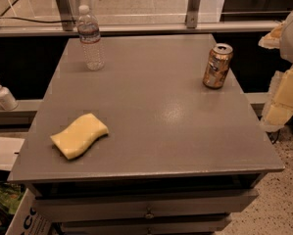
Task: Move sponge near orange can
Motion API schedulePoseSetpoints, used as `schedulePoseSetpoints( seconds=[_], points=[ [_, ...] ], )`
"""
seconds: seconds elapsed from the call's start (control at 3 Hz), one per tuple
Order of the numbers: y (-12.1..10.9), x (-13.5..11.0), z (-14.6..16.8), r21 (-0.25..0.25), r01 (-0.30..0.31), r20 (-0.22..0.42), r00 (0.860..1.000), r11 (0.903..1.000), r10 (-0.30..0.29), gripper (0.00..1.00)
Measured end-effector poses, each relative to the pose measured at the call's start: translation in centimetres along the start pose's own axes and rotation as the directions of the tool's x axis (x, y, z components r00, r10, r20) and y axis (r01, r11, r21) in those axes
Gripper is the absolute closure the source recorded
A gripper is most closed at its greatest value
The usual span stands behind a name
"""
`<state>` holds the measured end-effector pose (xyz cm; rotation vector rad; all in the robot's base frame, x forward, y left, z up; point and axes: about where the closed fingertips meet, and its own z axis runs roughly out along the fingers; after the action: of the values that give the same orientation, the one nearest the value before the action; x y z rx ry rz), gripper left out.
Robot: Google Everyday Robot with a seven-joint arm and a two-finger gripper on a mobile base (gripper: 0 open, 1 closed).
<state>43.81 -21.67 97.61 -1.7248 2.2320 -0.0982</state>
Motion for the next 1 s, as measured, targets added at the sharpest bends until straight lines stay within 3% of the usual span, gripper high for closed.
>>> schedulePoseSetpoints(
  seconds=[0.67, 1.0],
  points=[
    [0.1, -0.1, -0.2, 0.006, -0.003, 0.018, 1.0, 1.0, 0.003, 0.0],
    [1.1, -0.8, 0.4, -0.011, -0.024, 0.083, 0.996, 0.9996, 0.025, 0.0]
  ],
)
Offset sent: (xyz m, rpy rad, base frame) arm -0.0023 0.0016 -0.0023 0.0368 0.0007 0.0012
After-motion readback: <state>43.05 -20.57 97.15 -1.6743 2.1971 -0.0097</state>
